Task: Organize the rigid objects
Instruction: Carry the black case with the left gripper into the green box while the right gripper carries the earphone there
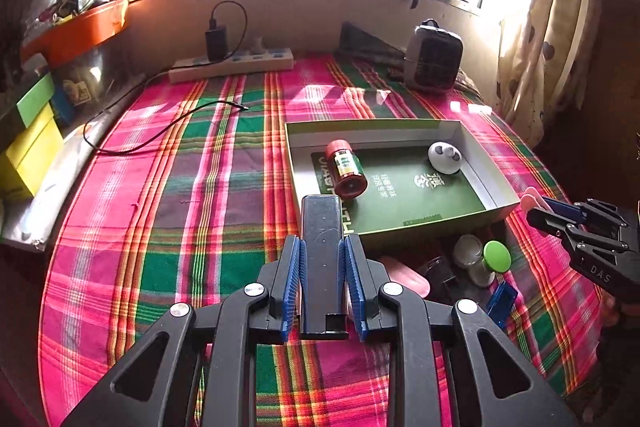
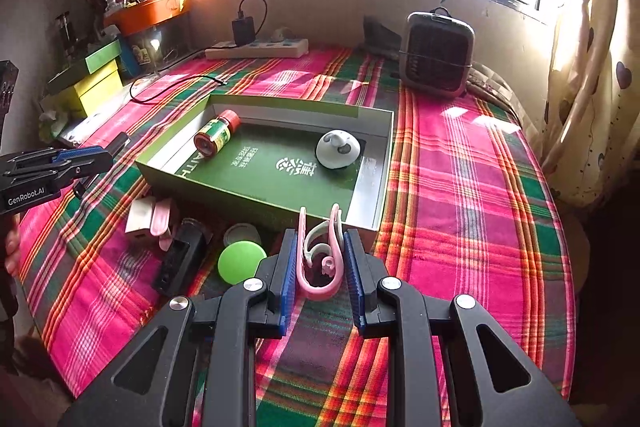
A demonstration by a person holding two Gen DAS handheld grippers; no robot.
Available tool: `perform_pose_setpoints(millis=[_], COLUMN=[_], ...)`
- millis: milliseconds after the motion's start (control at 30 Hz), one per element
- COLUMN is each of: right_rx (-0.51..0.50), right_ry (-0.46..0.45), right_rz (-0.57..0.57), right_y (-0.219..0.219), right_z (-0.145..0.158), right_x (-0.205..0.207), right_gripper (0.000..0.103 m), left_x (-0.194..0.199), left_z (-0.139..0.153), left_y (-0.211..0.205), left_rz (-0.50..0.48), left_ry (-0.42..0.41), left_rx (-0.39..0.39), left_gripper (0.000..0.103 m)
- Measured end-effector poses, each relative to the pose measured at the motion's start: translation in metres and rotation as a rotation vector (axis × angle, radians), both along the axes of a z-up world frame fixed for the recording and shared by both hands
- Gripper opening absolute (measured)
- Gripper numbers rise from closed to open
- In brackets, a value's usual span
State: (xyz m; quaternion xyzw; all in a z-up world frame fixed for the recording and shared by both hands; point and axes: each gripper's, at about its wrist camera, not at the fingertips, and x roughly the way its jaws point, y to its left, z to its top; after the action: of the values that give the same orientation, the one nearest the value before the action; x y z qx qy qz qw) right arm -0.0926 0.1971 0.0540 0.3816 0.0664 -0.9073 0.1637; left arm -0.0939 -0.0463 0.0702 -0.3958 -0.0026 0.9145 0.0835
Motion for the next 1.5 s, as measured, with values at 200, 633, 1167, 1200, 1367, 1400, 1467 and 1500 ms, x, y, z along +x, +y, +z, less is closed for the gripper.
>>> perform_pose_setpoints(millis=[200, 633, 1167, 1200, 1367, 1400, 1467, 1500], right_rx=[-0.017, -0.035, -0.017, -0.012, -0.007, -0.007, 0.001, 0.007], right_ry=[0.001, -0.035, -0.112, -0.113, -0.128, -0.13, -0.132, -0.131], right_rz=[0.002, 0.016, 0.031, 0.031, 0.032, 0.034, 0.039, 0.039], right_y=[-0.004, -0.02, -0.034, -0.034, -0.034, -0.034, -0.036, -0.037], right_z=[0.008, 0.003, -0.028, -0.029, -0.036, -0.036, -0.038, -0.038], right_x=[-0.016, -0.06, -0.097, -0.097, -0.101, -0.101, -0.101, -0.102], right_gripper=[0.024, 0.024, 0.024, 0.024, 0.024, 0.024, 0.024, 0.024], left_x=[-0.016, -0.058, -0.102, -0.104, -0.113, -0.114, -0.117, -0.117], left_z=[0.002, -0.001, -0.025, -0.026, -0.037, -0.039, -0.041, -0.042], left_y=[0.014, 0.041, 0.075, 0.077, 0.082, 0.082, 0.083, 0.083], left_rz=[-0.033, -0.077, -0.115, -0.12, -0.118, -0.118, -0.11, -0.112], left_ry=[-0.005, -0.032, -0.089, -0.09, -0.114, -0.115, -0.121, -0.121], left_rx=[0.014, 0.06, 0.052, 0.051, 0.038, 0.034, 0.027, 0.026], left_gripper=[0.022, 0.022, 0.022, 0.022, 0.022, 0.022, 0.022, 0.022])
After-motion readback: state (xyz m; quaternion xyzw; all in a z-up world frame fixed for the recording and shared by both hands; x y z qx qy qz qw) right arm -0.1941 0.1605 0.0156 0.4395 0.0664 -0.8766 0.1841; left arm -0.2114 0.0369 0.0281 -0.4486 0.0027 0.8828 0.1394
